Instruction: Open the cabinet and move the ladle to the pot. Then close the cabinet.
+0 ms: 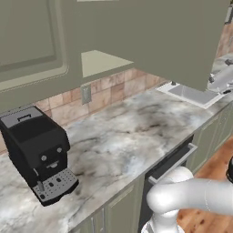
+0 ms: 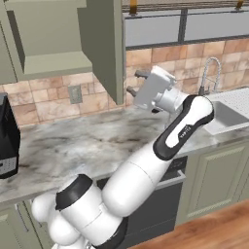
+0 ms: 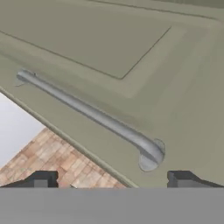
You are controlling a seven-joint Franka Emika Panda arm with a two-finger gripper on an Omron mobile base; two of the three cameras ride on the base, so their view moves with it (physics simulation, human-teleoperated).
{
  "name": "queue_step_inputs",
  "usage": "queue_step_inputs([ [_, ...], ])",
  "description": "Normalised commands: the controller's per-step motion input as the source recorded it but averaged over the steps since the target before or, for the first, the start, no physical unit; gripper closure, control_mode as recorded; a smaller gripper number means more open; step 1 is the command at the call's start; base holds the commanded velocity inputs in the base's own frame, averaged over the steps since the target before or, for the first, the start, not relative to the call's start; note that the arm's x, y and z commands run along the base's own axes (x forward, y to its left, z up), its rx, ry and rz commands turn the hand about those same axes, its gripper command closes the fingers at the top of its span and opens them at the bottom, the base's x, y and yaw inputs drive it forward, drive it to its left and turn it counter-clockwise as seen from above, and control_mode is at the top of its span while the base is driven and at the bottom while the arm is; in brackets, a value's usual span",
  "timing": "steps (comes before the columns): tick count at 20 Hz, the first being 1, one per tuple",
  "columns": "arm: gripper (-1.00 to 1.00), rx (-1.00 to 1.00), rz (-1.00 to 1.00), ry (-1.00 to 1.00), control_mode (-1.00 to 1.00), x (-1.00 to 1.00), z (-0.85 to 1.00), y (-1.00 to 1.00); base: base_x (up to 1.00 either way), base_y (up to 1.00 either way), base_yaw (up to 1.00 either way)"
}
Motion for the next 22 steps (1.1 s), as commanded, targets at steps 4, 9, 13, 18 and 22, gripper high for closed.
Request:
queue_step_inputs([
  [4, -1.0, 0.45, 0.0, 0.21, -1.0, 0.19, 0.0, -0.3, 0.0, 0.0, 0.0],
  [9, -1.0, 0.21, 0.0, 0.03, -1.0, 0.39, -0.1, 0.22, 0.0, 0.0, 0.0],
  [13, -1.0, 0.09, 0.0, 0.02, -1.0, 0.8, -0.15, 0.06, 0.0, 0.0, 0.0],
  [18, -1.0, 0.05, 0.01, 0.03, -1.0, 0.08, -0.07, 0.37, 0.0, 0.0, 0.0],
  [22, -1.0, 0.0, 0.01, 0.0, -1.0, -0.45, 0.0, 0.98, 0.0, 0.0, 0.0],
])
